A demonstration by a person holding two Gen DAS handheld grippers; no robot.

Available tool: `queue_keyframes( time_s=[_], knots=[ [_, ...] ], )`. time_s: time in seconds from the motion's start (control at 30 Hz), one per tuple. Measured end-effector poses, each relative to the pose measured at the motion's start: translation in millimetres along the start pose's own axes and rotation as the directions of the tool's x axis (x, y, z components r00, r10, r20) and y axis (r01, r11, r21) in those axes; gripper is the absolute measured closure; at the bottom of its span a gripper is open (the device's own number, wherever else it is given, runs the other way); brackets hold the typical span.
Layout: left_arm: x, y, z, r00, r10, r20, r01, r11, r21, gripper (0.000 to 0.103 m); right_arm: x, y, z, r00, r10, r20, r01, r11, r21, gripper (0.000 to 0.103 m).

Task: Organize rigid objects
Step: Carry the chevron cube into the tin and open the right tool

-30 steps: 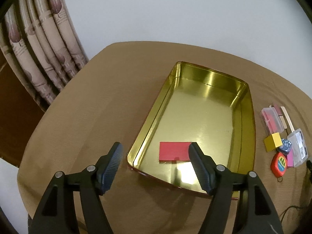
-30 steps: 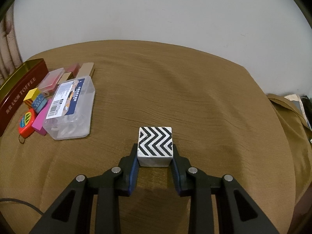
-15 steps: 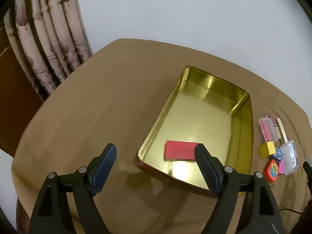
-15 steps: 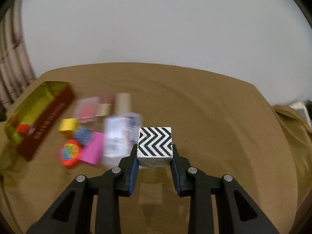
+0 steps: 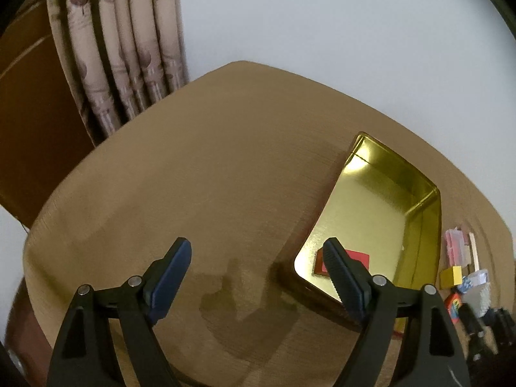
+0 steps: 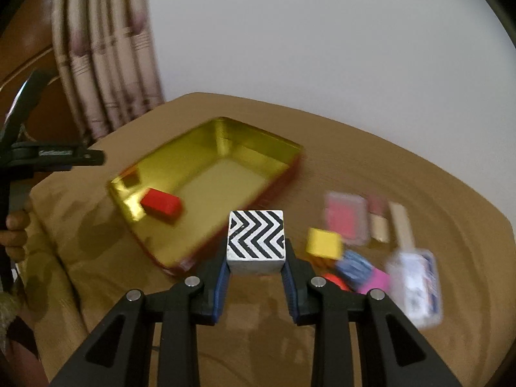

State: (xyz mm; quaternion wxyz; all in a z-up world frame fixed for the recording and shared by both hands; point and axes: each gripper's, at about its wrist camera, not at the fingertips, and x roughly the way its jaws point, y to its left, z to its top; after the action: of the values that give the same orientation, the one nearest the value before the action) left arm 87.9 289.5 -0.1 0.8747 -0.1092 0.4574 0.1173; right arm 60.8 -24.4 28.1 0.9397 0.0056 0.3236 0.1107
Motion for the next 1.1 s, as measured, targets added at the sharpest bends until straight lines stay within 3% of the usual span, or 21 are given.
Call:
queue_keyframes(
  time_s=[0.3,0.77,1.1],
  knots=[
    [-1.4,4.9,-1.3,1.0,0.006,0.007,-0.006,1.0,-0.029,0.022,41.4,56.9,31.8,0.996,0.064,-0.055,-0.07,0.991,-0.112,0.073],
    [0.1,4.3,-0.3,1.0,0.022,0.004,-0.022,0.999,-0.029,0.022,100.5,72.7,35.5,0.982,0.026,-0.189,-0.06,0.982,-0.179,0.073],
    [2.2,6.4,-0.4,1.0,0.007,-0.006,-0.007,0.999,-0.031,0.022,111.0,66.4,35.8,0.978,0.038,-0.206,-0.071,0.986,-0.154,0.073]
  ],
)
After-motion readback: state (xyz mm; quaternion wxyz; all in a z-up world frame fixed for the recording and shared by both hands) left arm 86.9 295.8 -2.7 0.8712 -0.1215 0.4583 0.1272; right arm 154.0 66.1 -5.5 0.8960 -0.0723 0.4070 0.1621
